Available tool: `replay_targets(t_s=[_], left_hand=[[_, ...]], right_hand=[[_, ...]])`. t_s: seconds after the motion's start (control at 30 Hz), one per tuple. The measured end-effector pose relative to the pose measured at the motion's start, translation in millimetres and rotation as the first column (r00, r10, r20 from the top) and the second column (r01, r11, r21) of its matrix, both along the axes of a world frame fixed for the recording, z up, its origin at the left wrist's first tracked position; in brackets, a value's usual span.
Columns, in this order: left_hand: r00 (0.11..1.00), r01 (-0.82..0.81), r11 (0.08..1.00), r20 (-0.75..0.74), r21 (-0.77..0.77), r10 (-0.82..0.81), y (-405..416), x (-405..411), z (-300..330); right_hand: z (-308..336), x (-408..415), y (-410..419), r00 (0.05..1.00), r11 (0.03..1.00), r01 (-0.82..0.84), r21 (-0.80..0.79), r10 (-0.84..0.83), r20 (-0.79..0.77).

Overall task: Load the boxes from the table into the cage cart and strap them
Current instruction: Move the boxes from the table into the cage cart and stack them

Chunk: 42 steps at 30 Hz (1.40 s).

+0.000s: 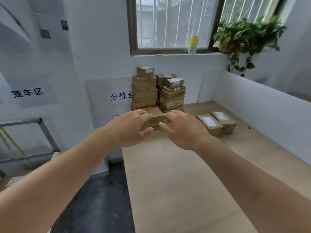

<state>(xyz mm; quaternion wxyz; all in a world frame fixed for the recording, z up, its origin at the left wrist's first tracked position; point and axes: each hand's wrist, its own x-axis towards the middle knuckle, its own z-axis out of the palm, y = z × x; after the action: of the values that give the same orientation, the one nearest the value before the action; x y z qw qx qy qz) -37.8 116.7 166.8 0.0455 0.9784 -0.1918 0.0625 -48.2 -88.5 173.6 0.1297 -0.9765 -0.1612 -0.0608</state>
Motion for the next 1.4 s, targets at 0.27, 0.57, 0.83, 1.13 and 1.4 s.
replay_targets(t_s=[0.27,0.57,0.83,1.13,1.4], left_hand=[[0.982,0.19,0.982,-0.004,-0.01,-0.19,-76.5,41.5,-4.0],[0.942,0.335,0.942,-0.004,-0.016,-0.335,-173.5,50.3,-5.0],[0.953,0.302,0.953,-0.002,-0.022,-0.303,-293.4,63.3,-18.5],[0.983,0.177,0.984,-0.042,-0.031,-0.178,-426.0,70.1,-39.5],[0.993,0.096,0.995,-0.074,0.019,-0.094,-477.6,117.6,-56.3]], right_hand=[[-4.0,-4.1,-69.3,0.978,0.977,0.209,-0.043,-0.21,-0.015],[-15.5,-12.9,-163.8,0.937,0.937,0.35,0.006,-0.35,-0.025],[-31.5,3.9,-296.5,0.94,0.94,0.341,0.023,-0.341,-0.014],[-40.5,32.3,-433.8,0.972,0.976,0.22,0.0,-0.219,-0.087],[-68.1,93.6,-486.8,0.984,0.99,0.142,0.027,-0.138,-0.117]])
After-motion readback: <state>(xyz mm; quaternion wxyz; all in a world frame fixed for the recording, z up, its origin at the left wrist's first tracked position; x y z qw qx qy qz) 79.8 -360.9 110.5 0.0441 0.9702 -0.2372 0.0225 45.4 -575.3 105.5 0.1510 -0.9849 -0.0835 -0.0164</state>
